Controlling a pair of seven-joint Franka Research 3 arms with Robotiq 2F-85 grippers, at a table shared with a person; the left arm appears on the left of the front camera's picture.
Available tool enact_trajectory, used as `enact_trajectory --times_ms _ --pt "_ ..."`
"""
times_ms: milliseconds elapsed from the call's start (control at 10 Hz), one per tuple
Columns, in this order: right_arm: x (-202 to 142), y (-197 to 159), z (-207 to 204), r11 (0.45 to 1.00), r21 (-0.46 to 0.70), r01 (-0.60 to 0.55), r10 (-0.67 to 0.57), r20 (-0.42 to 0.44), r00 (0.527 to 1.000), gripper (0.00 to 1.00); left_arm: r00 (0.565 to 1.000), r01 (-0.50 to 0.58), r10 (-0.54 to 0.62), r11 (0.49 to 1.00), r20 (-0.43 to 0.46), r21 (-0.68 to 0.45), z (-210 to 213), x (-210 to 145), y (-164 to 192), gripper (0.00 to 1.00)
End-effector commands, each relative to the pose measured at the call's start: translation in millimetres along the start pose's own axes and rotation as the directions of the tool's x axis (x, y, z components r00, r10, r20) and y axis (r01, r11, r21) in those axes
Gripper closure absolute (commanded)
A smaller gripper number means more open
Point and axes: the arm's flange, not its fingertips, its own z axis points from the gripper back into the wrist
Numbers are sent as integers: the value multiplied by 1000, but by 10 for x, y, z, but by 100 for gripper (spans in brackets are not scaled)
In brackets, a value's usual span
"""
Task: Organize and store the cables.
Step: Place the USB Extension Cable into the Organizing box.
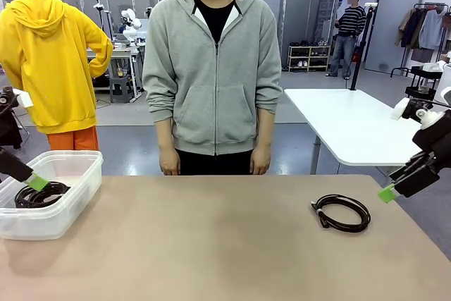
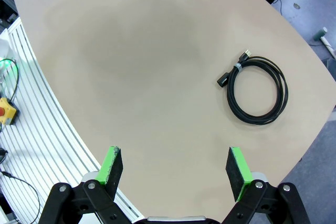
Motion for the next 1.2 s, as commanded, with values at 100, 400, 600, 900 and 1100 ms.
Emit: enact_trajectory --times_ms 100,400,600,900,1100 --pt "30 0 0 1000 -10 24 -24 5 1000 0 1000 0 0 1000 0 0 0 0 0 1" --pt "328 65 -216 994 -90 55 -66 -122 990 0 1000 0 0 1000 0 0 0 0 0 1" --pt "623 -42 -475 984 -116 135 -154 -179 972 0 1000 0 0 1000 0 0 0 0 0 1" --pt "1015 -440 -1047 941 -230 250 -306 -253 918 0 1000 0 0 1000 0 0 0 0 0 1" --pt "1123 -688 -1563 906 -267 328 -396 -263 880 0 1000 0 0 1000 0 0 0 0 0 1"
